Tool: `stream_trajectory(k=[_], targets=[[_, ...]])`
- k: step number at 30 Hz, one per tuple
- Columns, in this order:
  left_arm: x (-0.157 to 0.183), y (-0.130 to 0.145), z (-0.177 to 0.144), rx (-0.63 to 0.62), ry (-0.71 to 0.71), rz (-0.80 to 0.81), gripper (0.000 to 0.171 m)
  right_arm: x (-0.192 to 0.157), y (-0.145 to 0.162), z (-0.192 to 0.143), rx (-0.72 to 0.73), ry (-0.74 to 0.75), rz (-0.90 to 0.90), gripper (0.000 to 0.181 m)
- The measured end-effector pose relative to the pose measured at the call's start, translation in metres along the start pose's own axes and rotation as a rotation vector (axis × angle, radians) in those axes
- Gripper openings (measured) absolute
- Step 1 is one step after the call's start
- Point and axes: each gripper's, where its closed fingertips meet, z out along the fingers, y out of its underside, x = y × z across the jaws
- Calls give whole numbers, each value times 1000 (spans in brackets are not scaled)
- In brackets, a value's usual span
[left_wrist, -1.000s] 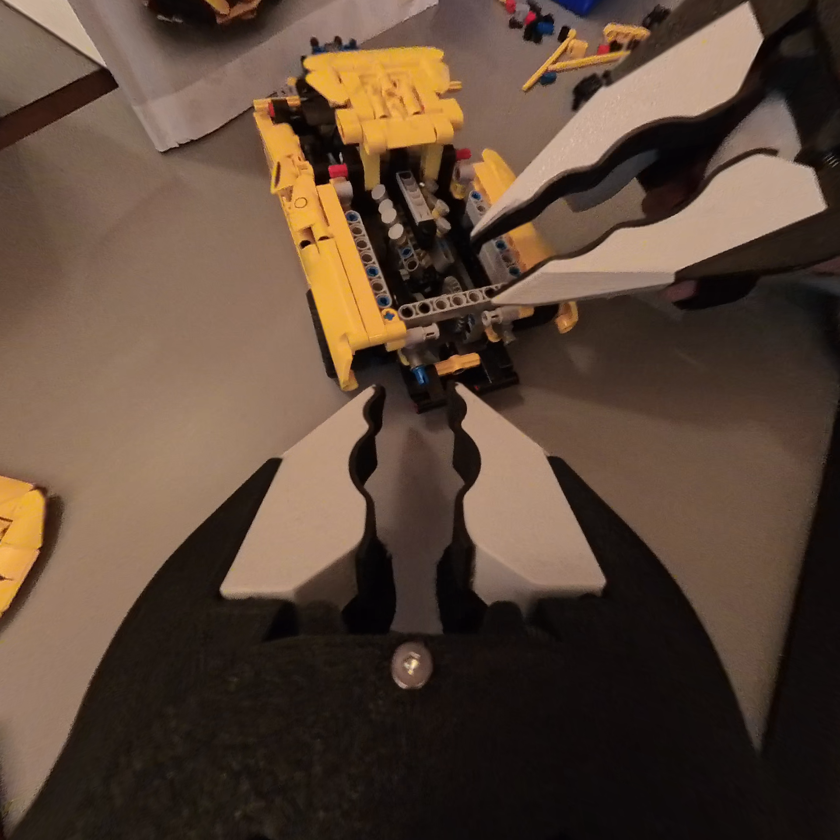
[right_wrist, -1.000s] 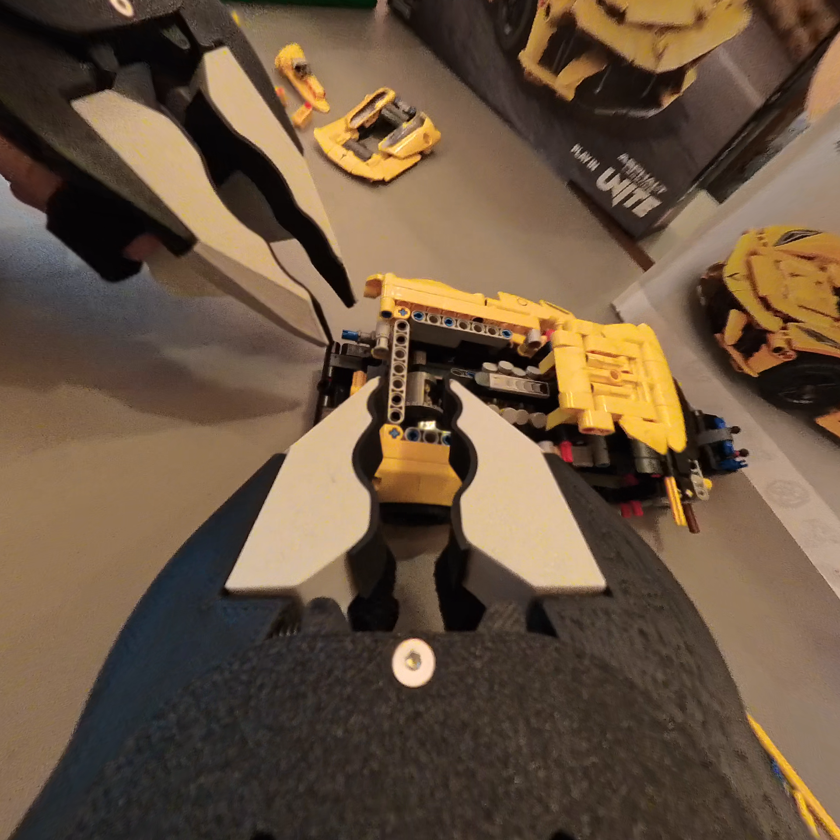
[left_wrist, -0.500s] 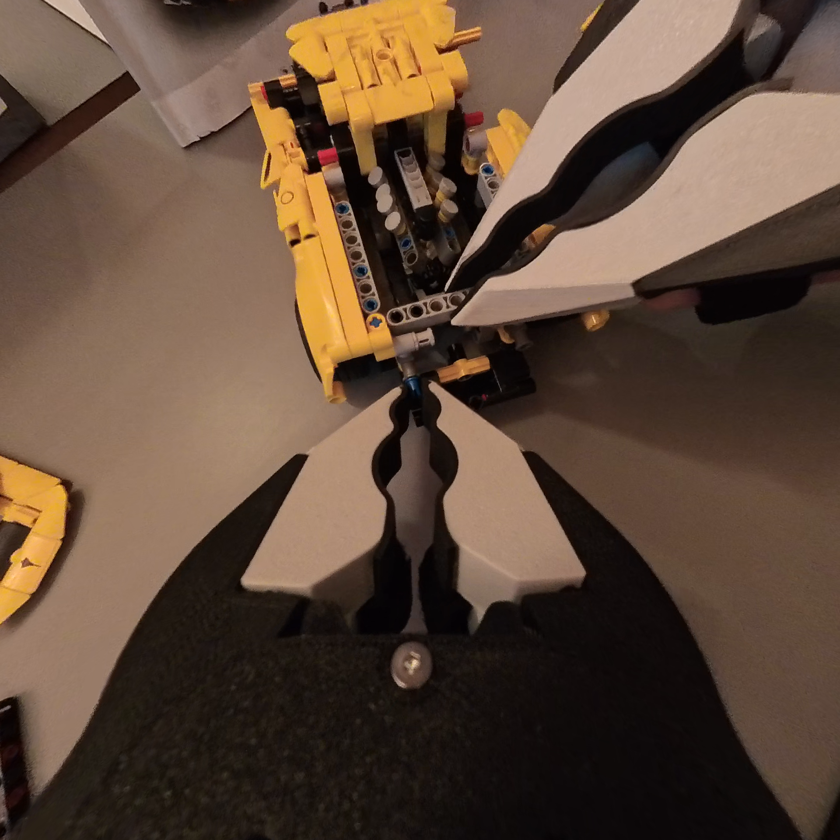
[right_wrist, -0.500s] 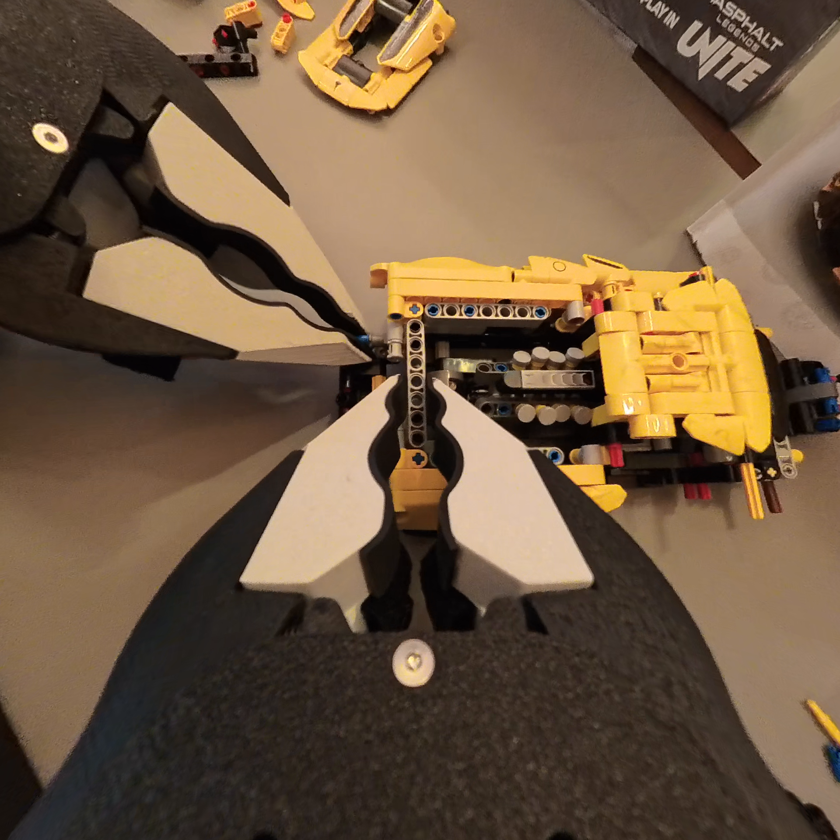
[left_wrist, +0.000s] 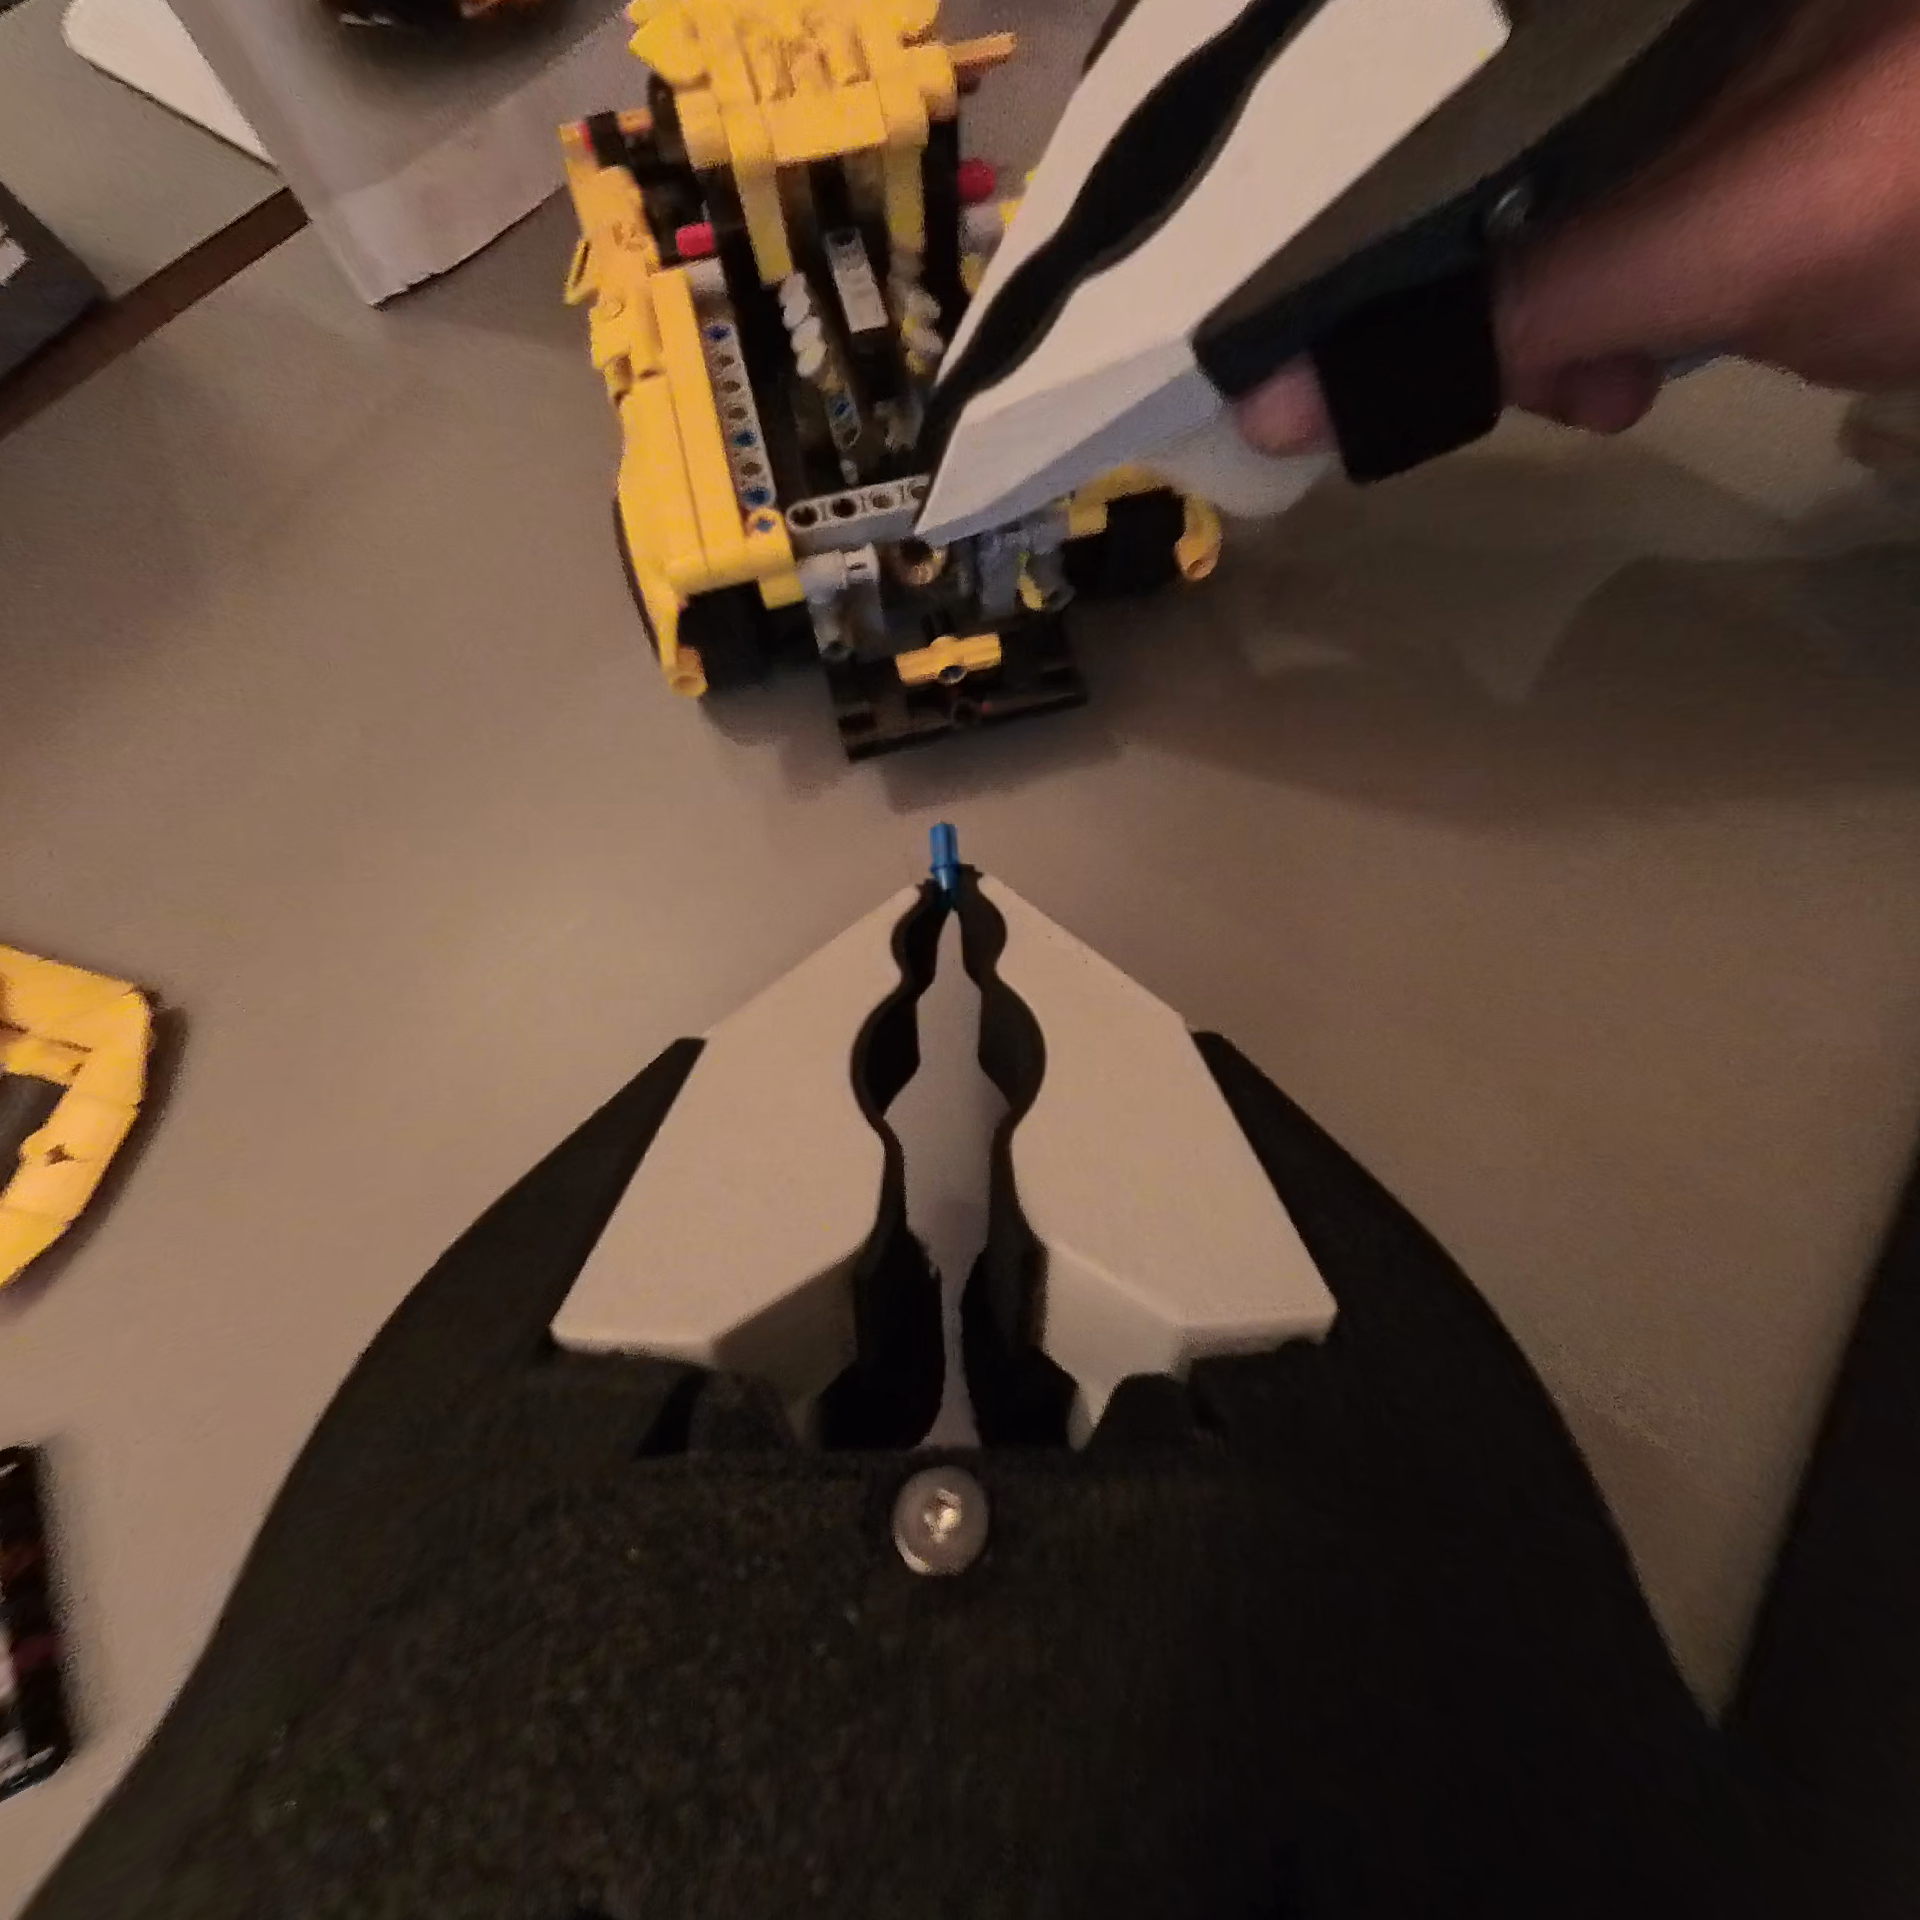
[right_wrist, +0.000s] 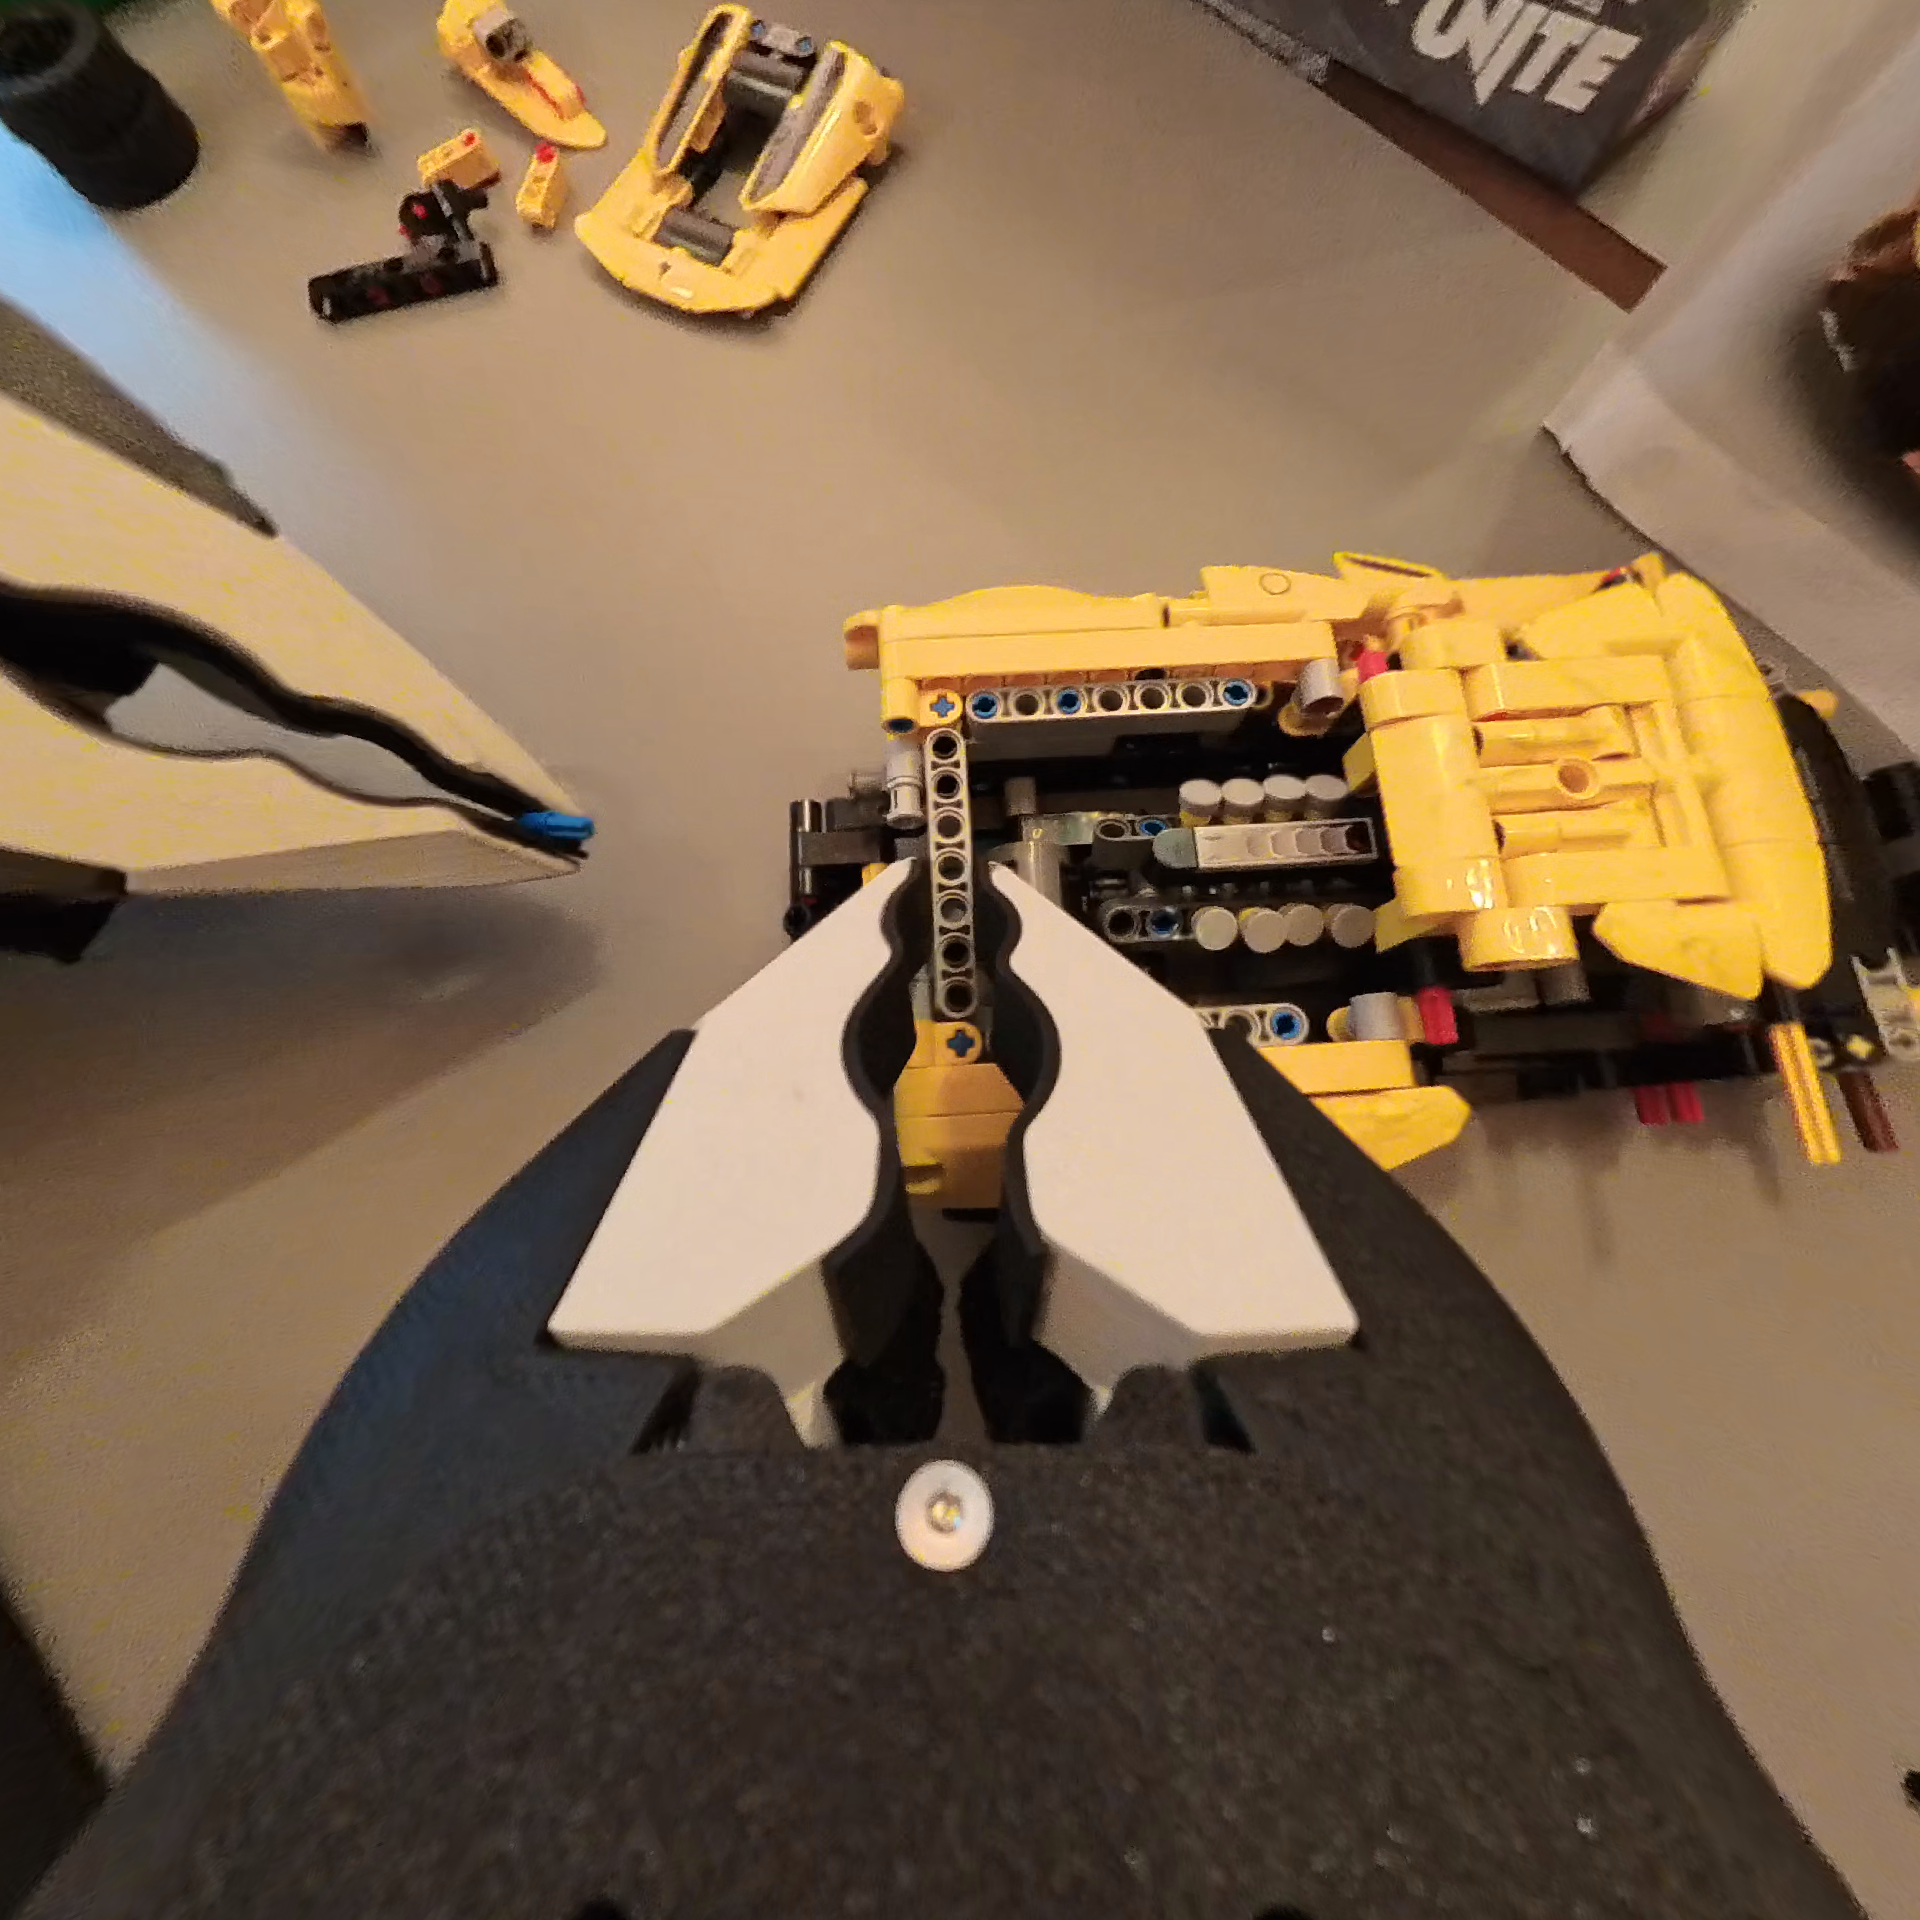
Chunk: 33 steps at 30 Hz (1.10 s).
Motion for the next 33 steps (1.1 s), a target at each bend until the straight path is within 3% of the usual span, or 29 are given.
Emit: stream_trajectory(k=[3,6,9,15,20,27,33], targets=[[12,19,5,-85,183,-84,3,-10,0,0,2,-51,3,6],[4,26,11,-114,114,-31,3,-10,0,-1,15,-41,-17,6],[18,10,6,-42,185,-48,3,-10,0,-1,35,-28,-32,6],[48,22,13,-100,233,155,4,-10,4,-4,72,-72,-8,6],[58,20,14,-94,263,146,28,-10,5,-9,115,-160,53,7],[17,-27,14,155,57,-23,29,6,-6,-42,266,-219,69,15],[29,-38,44,130,-50,91,24,-7,6,-18,166,-201,-38,19]])
